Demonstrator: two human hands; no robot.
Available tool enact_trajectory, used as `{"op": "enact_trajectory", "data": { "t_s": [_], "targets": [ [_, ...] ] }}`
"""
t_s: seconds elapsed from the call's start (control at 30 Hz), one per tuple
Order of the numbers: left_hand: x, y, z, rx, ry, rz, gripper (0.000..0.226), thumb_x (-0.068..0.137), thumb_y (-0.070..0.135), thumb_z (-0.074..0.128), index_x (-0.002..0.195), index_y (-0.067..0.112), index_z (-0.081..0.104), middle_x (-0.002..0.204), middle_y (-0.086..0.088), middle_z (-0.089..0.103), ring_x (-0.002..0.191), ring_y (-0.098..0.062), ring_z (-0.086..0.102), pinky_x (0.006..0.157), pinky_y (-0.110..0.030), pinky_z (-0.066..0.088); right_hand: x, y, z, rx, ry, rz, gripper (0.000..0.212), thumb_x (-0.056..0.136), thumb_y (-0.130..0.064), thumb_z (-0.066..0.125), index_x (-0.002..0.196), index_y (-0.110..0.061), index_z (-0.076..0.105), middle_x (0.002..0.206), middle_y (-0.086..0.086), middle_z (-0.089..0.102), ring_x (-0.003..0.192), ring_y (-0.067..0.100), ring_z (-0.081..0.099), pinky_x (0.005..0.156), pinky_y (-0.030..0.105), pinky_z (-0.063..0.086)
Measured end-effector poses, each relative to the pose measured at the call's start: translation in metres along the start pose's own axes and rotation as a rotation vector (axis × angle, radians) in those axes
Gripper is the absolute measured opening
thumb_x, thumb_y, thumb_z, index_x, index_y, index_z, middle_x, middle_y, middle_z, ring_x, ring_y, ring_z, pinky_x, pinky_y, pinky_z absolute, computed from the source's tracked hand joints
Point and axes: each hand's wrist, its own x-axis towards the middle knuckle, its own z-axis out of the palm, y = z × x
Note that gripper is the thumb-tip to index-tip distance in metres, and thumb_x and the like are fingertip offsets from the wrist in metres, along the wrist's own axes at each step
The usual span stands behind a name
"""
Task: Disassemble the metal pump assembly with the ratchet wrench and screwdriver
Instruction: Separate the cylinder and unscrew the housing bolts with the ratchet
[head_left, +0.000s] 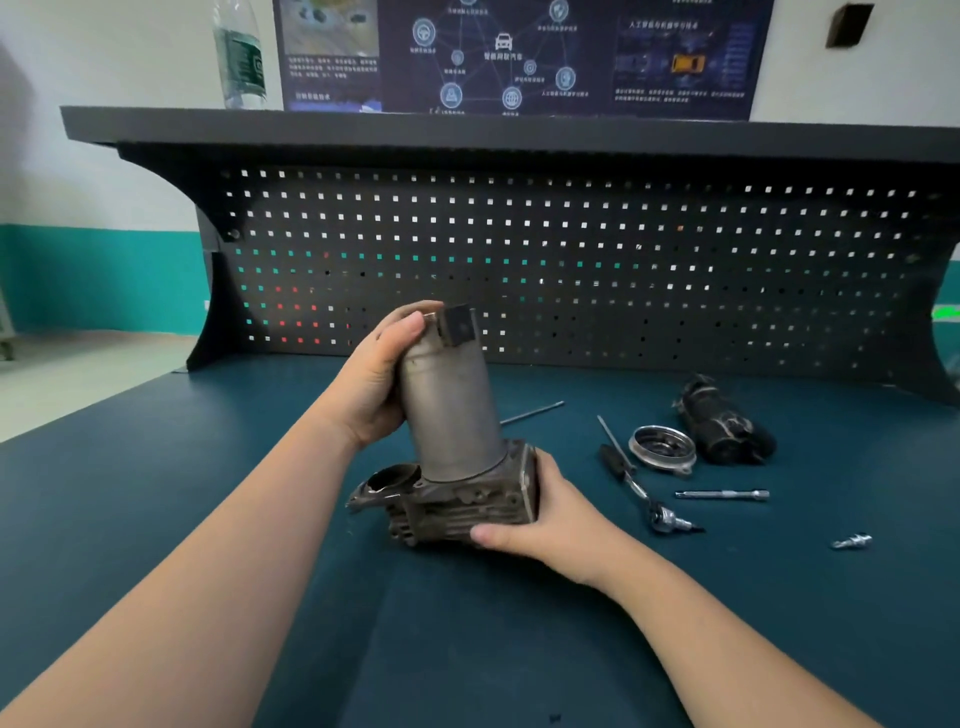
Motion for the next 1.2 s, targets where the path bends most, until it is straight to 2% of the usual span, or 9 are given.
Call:
{"op": "enact_trajectory", "data": {
  "t_s": [0.23, 0.37, 0.53, 0.63, 0.7, 0.83, 0.93, 1.03, 1.2],
  "targets": [
    [-0.001, -0.001, 0.005, -0.135, 0.013, -0.032, 0.063, 0.065, 0.047, 0.071, 0.122, 0.025, 0.055, 0.109, 0.002, 0.069, 0.098, -0.016, 0.065, 0.085, -0.035, 0.052, -0.007, -0.007, -0.002, -0.158, 0.21, -0.018, 0.086, 0.048, -0.052, 0.085, 0.118, -0.031, 0.04, 0.117, -0.015, 0.054, 0.107, 0.002, 0.053, 0.086, 0.02, 0.043],
    [-0.011, -0.011, -0.002, -0.335, 0.23, -0.157, 0.076, 0.075, 0.076, 0.048, 0.122, 0.019, 0.06, 0.114, -0.001, 0.069, 0.106, -0.02, 0.065, 0.096, -0.04, 0.046, -0.013, -0.008, -0.022, -0.59, 0.465, -0.207, 0.082, 0.054, -0.047, 0.078, 0.12, -0.022, 0.037, 0.107, -0.011, 0.035, 0.106, 0.01, 0.035, 0.091, 0.029, 0.039],
    [-0.027, -0.036, -0.004, -0.447, 0.386, -0.274, 0.056, 0.084, 0.064, 0.049, 0.106, 0.018, 0.073, 0.104, -0.007, 0.063, 0.087, -0.023, 0.052, 0.104, -0.035, 0.033, -0.017, -0.001, -0.036, -0.807, 0.429, -0.262, 0.076, 0.061, -0.036, 0.071, 0.123, -0.023, 0.029, 0.097, -0.012, 0.016, 0.097, 0.01, 0.022, 0.08, 0.026, 0.034],
    [-0.019, -0.02, -0.003, -0.3, 0.424, -0.357, 0.04, 0.089, 0.051, 0.053, 0.079, 0.018, 0.073, 0.077, -0.001, 0.067, 0.07, -0.017, 0.063, 0.082, -0.028, 0.048, -0.014, -0.003, -0.034, -0.74, 0.429, -0.267, 0.078, 0.062, -0.035, 0.072, 0.125, -0.029, 0.026, 0.098, -0.013, 0.017, 0.101, 0.01, 0.025, 0.081, 0.026, 0.036],
    [-0.022, -0.015, -0.012, -0.081, 0.428, -0.437, 0.036, 0.085, 0.049, 0.06, 0.064, 0.02, 0.062, 0.061, 0.003, 0.059, 0.053, -0.016, 0.051, 0.059, -0.027, 0.039, -0.016, -0.005, -0.034, -0.791, 0.417, -0.277, 0.082, 0.062, -0.036, 0.072, 0.131, -0.028, 0.027, 0.101, -0.011, 0.02, 0.104, 0.015, 0.028, 0.078, 0.029, 0.043],
    [-0.05, -0.019, -0.03, 0.172, 0.391, -0.512, 0.068, 0.048, 0.085, 0.062, 0.038, 0.02, 0.043, 0.039, 0.005, 0.03, 0.031, -0.01, 0.017, 0.044, -0.019, 0.019, -0.019, -0.01, -0.026, -0.994, 0.39, -0.366, 0.099, 0.066, -0.04, 0.071, 0.144, -0.035, 0.01, 0.105, -0.004, 0.023, 0.099, 0.019, 0.029, 0.071, 0.031, 0.046],
    [-0.064, -0.024, -0.038, 0.236, 0.344, -0.509, 0.074, 0.04, 0.093, 0.054, 0.048, 0.019, 0.058, 0.038, 0.003, 0.037, 0.025, -0.013, 0.022, 0.038, -0.012, 0.024, -0.022, -0.014, -0.018, -1.038, 0.401, -0.423, 0.107, 0.063, -0.028, 0.079, 0.144, -0.042, 0.01, 0.111, 0.0, 0.027, 0.098, 0.024, 0.033, 0.075, 0.036, 0.048],
    [-0.067, -0.031, -0.044, 0.23, 0.307, -0.42, 0.057, 0.055, 0.074, 0.065, 0.09, 0.03, 0.071, 0.072, 0.0, 0.06, 0.043, -0.014, 0.053, 0.044, -0.023, 0.042, -0.026, -0.015, -0.013, -1.103, 0.372, -0.466, 0.107, 0.059, -0.015, 0.08, 0.142, -0.04, 0.019, 0.116, 0.003, 0.028, 0.101, 0.025, 0.033, 0.084, 0.043, 0.05],
    [-0.06, -0.037, -0.045, 0.357, 0.321, -0.21, 0.01, 0.082, 0.033, 0.065, 0.079, 0.025, 0.072, 0.089, 0.003, 0.06, 0.072, -0.01, 0.056, 0.063, -0.024, 0.045, -0.027, -0.017, -0.008, -1.144, 0.38, -0.491, 0.103, 0.052, -0.006, 0.08, 0.139, -0.037, 0.033, 0.118, 0.005, 0.031, 0.102, 0.024, 0.032, 0.081, 0.041, 0.051]
  ]
}}
